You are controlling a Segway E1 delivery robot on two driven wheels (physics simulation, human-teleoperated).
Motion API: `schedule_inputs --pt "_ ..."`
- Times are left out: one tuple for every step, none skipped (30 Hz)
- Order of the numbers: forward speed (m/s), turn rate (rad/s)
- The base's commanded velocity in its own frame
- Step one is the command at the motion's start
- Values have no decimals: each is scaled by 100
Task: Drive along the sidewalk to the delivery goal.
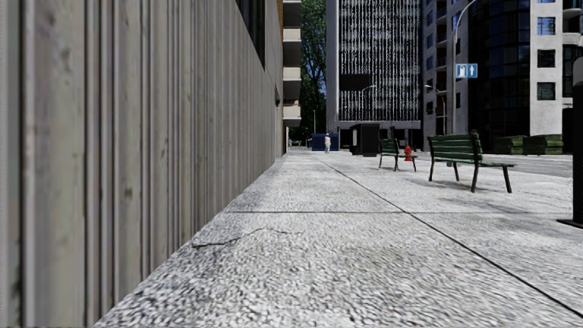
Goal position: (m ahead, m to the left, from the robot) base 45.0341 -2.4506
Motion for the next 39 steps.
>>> schedule_inputs --pt "150 0" --pt "150 0" --pt "150 0" --pt "150 0" --pt "150 0" --pt "150 0" --pt "150 0" --pt "150 0" --pt "151 0" --pt "165 0" --pt "173 0" --pt "185 0" --pt "200 0" --pt "200 0" --pt "200 0" --pt "200 0" --pt "200 0" --pt "200 0" --pt "200 0" --pt "200 0" --pt "200 0" --pt "200 0" --pt "200 0" --pt "200 0" --pt "200 0" --pt "200 0" --pt "200 0" --pt "200 0" --pt "200 0" --pt "200 0" --pt "200 0" --pt "200 0" --pt "200 0" --pt "200 0" --pt "200 0" --pt "200 0" --pt "200 0" --pt "200 0" --pt "200 0"
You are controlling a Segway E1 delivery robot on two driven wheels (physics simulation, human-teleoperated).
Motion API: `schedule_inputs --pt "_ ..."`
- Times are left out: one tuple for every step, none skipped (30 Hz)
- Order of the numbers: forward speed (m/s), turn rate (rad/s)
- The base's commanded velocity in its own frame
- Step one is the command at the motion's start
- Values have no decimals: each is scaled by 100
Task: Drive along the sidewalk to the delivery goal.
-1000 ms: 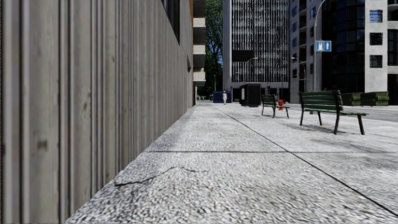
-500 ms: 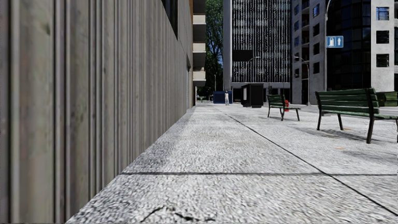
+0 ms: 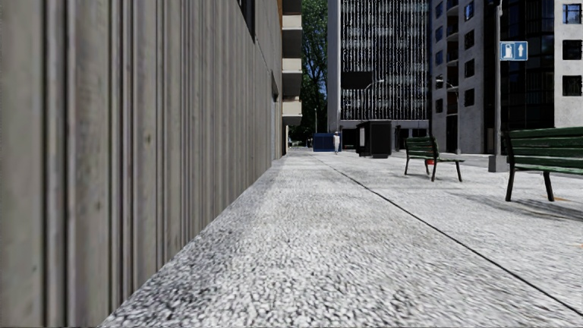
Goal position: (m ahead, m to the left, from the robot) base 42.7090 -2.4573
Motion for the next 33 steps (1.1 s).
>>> schedule_inputs --pt "200 0" --pt "200 0" --pt "200 0" --pt "200 0" --pt "200 -12" --pt "200 -115" --pt "200 -115" --pt "200 -120" --pt "200 -120" --pt "200 0" --pt "200 0" --pt "200 0" --pt "200 0" --pt "200 0" --pt "200 0" --pt "200 0" --pt "200 0" --pt "200 0" --pt "200 0" --pt "200 0" --pt "200 0" --pt "200 0" --pt "200 0" --pt "200 0" --pt "200 0" --pt "200 0" --pt "200 0" --pt "200 0" --pt "200 0" --pt "200 0" --pt "200 0" --pt "200 0" --pt "200 0"
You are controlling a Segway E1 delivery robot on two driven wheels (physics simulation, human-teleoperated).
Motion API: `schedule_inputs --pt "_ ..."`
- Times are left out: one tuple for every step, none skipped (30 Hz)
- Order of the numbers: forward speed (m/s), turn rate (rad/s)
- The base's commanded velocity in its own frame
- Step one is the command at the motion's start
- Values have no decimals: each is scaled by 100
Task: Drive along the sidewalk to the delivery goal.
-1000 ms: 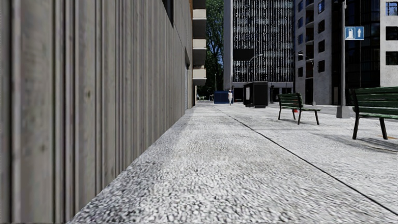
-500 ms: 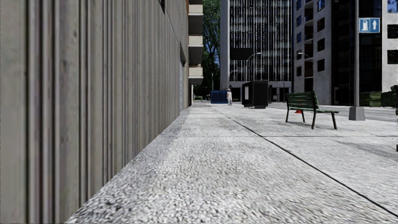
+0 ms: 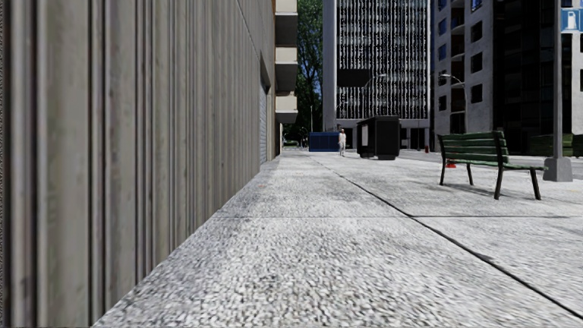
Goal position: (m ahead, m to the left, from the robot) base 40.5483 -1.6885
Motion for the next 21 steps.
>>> schedule_inputs --pt "200 0" --pt "200 0" --pt "200 0" --pt "200 0" --pt "200 0" --pt "200 0" --pt "200 0" --pt "200 0" --pt "200 0" --pt "200 0" --pt "200 0" --pt "200 0" --pt "200 0" --pt "200 0" --pt "200 0" --pt "200 0" --pt "200 0" --pt "200 0" --pt "200 0" --pt "200 0" --pt "200 0"
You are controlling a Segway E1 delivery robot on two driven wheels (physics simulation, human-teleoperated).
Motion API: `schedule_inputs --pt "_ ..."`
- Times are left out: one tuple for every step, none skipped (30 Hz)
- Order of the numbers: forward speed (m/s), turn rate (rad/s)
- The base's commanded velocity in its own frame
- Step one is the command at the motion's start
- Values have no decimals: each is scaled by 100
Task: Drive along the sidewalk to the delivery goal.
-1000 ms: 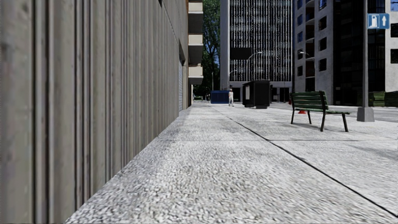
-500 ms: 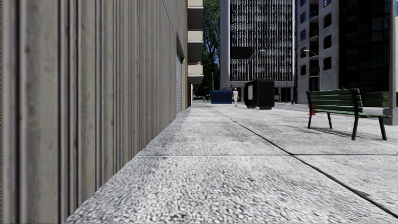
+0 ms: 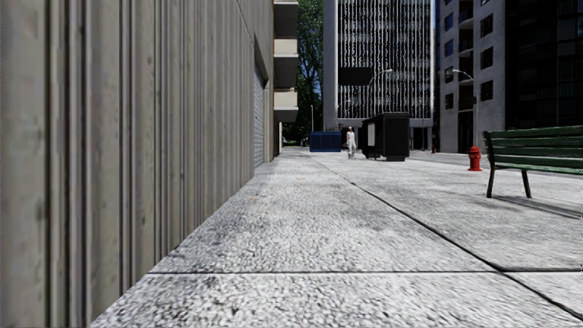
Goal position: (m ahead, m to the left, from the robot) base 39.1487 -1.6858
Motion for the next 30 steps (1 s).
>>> schedule_inputs --pt "200 0" --pt "200 0" --pt "200 0" --pt "200 0" --pt "200 0" --pt "200 0" --pt "200 0" --pt "200 0" --pt "200 0" --pt "200 0" --pt "200 0" --pt "200 0" --pt "200 0" --pt "200 0" --pt "200 0" --pt "200 0" --pt "200 0" --pt "200 0" --pt "200 0" --pt "200 0" --pt "200 0" --pt "200 0" --pt "200 0" --pt "200 0" --pt "200 0" --pt "200 0" --pt "200 0" --pt "200 0" --pt "200 0" --pt "200 0"
